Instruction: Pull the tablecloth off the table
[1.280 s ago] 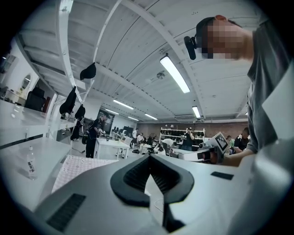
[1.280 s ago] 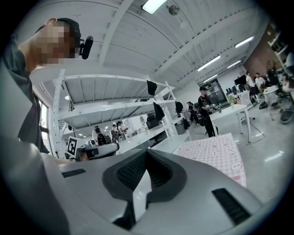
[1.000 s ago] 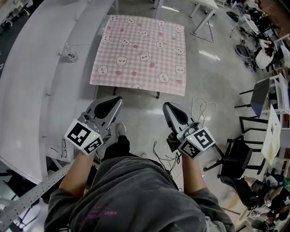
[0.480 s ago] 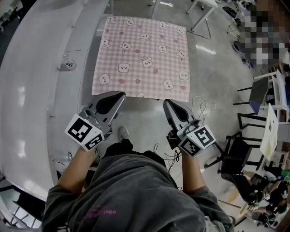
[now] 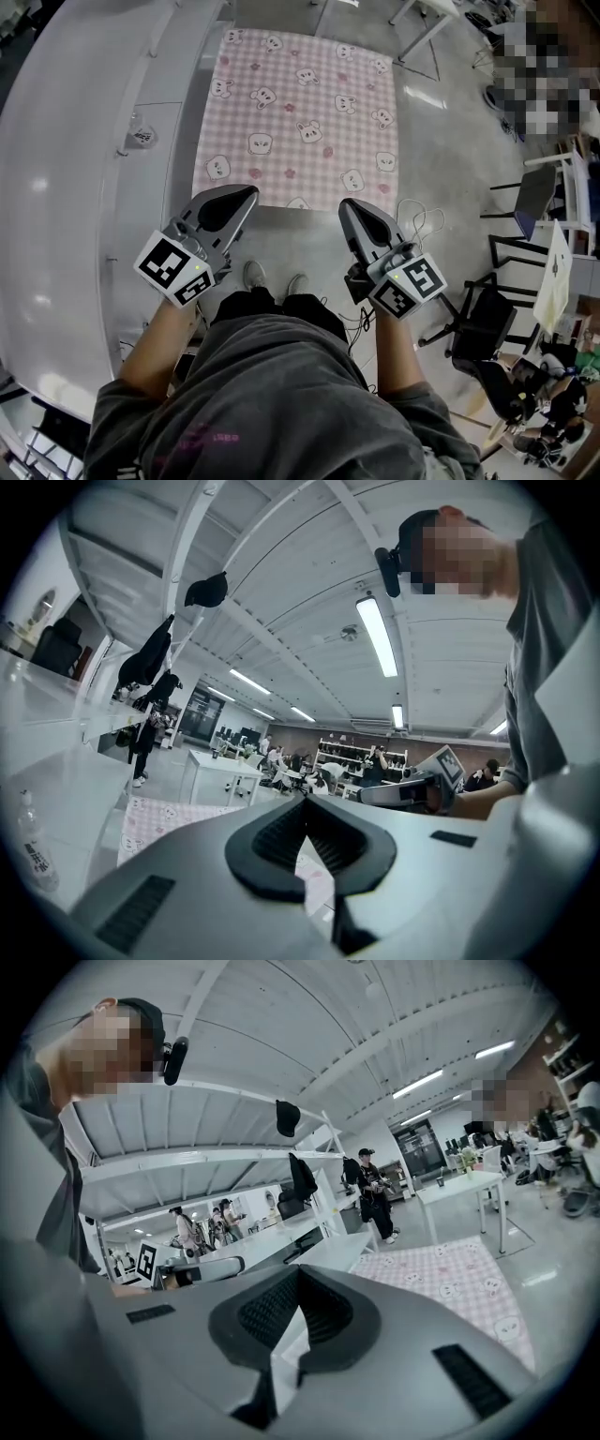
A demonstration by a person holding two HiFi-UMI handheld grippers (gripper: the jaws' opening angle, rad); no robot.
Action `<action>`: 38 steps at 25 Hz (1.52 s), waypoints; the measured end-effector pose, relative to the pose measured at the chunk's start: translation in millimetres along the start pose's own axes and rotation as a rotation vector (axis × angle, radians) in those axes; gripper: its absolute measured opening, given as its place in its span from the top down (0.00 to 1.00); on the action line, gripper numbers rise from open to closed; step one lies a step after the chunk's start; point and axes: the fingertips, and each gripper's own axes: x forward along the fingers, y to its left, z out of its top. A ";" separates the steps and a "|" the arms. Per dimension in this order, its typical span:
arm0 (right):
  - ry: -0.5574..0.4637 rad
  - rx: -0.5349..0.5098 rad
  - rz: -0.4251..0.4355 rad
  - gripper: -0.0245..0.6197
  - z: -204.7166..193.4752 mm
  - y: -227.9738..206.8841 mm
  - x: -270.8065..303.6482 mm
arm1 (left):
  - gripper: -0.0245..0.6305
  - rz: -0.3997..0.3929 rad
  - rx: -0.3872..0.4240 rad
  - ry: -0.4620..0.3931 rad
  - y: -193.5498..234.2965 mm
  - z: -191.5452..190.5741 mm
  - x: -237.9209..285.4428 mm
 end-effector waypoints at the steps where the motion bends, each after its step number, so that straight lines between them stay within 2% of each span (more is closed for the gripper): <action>1: 0.003 0.004 -0.001 0.98 -1.3 -1.4 2.6 | 0.96 0.002 -0.002 0.006 2.1 -2.2 0.3; 5: 0.011 0.024 -0.003 0.98 -5.4 -13.4 11.5 | 0.96 0.016 -0.012 0.025 10.2 -8.8 6.3; 9: 0.028 0.047 -0.014 0.98 -21.9 -43.0 21.7 | 0.96 0.042 -0.029 0.055 21.5 -28.5 23.4; 14: 0.068 0.092 0.000 0.97 -42.2 -77.7 30.8 | 0.96 0.113 -0.073 0.098 34.8 -54.0 44.6; 22: 0.175 0.173 0.035 0.98 -122.0 -129.5 30.3 | 0.96 0.198 -0.159 0.172 38.8 -145.8 62.3; 29: 0.232 0.336 0.018 0.98 -192.7 -189.9 29.8 | 0.96 0.228 -0.333 0.202 54.9 -232.2 90.6; 33: 0.268 0.413 0.002 0.98 -225.7 -196.8 25.5 | 0.96 0.255 -0.400 0.237 61.8 -265.7 82.3; 38: 0.313 0.458 -0.061 0.98 -281.0 -205.3 23.1 | 0.96 0.261 -0.474 0.282 71.1 -322.5 65.3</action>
